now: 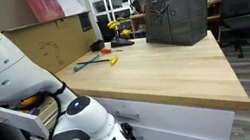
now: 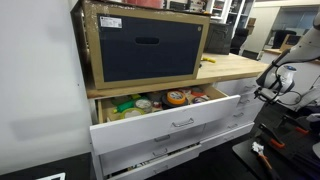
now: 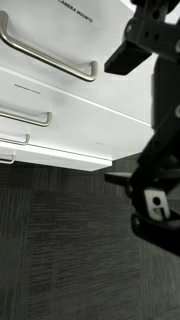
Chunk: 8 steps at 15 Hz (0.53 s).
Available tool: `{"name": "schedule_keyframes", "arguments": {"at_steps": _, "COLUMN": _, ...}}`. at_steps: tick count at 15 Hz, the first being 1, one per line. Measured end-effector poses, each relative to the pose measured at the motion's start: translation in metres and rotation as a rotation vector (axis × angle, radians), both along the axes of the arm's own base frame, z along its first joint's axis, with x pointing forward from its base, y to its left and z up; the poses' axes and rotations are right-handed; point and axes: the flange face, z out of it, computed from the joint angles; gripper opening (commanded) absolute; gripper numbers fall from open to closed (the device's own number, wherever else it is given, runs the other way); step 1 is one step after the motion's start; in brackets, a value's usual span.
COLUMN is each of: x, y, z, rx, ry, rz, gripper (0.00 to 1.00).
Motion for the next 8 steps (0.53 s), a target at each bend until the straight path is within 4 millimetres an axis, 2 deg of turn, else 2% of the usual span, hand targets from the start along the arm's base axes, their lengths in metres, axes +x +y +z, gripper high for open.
{"name": "schedule_keyframes", "arguments": {"at_steps": 8, "x": 0.0071, "y": -0.0048, "z": -0.0073, "rx": 0.041, "ry": -0.024, "rz": 0.010, "gripper": 1.00}}
